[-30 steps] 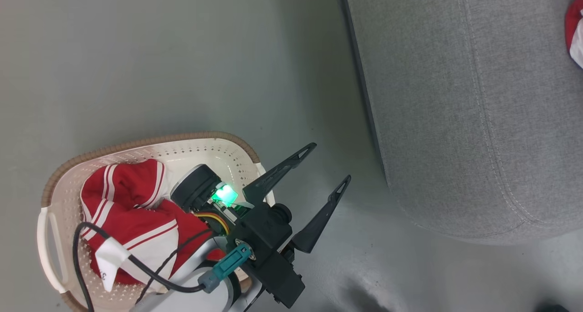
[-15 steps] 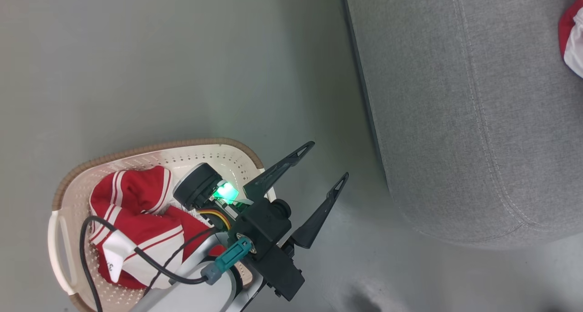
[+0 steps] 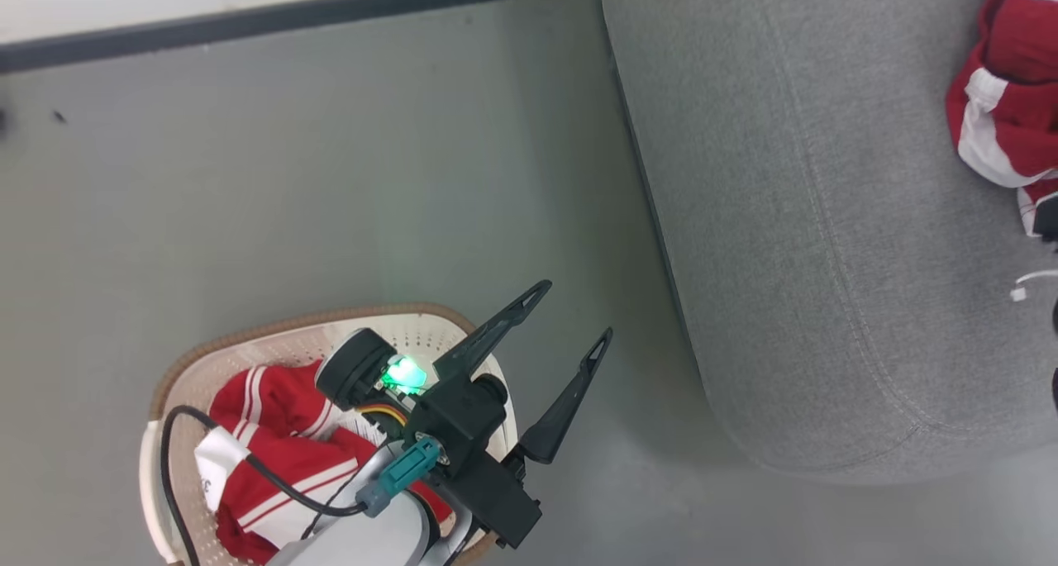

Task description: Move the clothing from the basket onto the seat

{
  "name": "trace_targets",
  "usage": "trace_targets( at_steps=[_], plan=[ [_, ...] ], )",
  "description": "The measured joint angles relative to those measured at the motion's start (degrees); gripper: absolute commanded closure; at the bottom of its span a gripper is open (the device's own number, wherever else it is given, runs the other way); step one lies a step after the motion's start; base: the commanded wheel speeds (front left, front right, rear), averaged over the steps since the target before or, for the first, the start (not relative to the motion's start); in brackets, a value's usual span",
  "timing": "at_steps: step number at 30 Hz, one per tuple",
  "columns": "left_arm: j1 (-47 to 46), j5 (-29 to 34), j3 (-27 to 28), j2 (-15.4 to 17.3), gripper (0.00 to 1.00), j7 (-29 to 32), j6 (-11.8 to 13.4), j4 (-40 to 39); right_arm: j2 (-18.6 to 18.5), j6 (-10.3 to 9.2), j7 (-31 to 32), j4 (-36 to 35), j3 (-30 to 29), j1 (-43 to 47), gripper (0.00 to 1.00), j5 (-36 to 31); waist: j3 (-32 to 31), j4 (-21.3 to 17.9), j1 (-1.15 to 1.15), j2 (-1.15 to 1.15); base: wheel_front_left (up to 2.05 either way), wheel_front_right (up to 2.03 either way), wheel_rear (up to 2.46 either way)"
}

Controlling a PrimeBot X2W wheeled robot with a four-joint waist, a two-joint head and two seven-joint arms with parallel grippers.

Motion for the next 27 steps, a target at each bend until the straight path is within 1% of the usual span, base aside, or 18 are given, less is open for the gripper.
trace_targets(
  at_steps=[4,5,11,14,17,20,27],
  plan=[
    [1.41,-0.87,0.58,-0.46,0.0,-1.3,0.55,1.68,1.26,0.07,0.0,-1.89,0.97,3.83,0.0,-1.19,-3.02,0.44,0.0,0.0,0.0,0.0,0.0],
    [1.72,-1.01,0.71,-0.58,0.0,-1.49,0.7,2.19,1.65,0.42,0.0,-2.34,1.22,4.74,0.0,-1.54,-3.79,0.57,0.0,0.0,0.0,0.0,0.0],
    [4.78,-2.29,2.15,-1.57,0.0,-3.44,2.26,3.97,3.85,0.6,0.0,-6.95,2.72,10.61,0.0,-3.63,-8.51,1.7,-0.01,0.0,0.0,0.0,0.0],
    [6.3,-3.66,2.65,-1.94,0.0,-3.97,3.15,4.7,4.66,1.11,0.0,-9.32,3.46,13.55,0.0,-4.19,-10.78,2.46,-0.01,0.0,0.0,0.0,0.0],
    [7.65,-4.25,3.54,-2.19,0.0,-4.06,3.76,5.15,5.11,1.55,0.0,-11.59,4.15,16.3,0.0,-4.81,-12.91,3.41,-0.01,-0.01,0.0,0.0,0.0],
    [8.96,-4.64,4.69,-2.3,0.0,-4.75,4.57,5.49,6.35,2.02,0.0,-13.33,5.06,18.91,0.0,-5.61,-14.81,4.54,-0.01,0.0,0.0,0.0,0.0],
    [11.59,-5.83,8.64,-2.08,0.0,-5.5,6.05,6.05,8.18,2.78,0.0,-16.49,6.92,23.82,0.0,-6.16,-18.09,7.88,-0.01,-0.01,0.0,0.0,0.0]
  ],
)
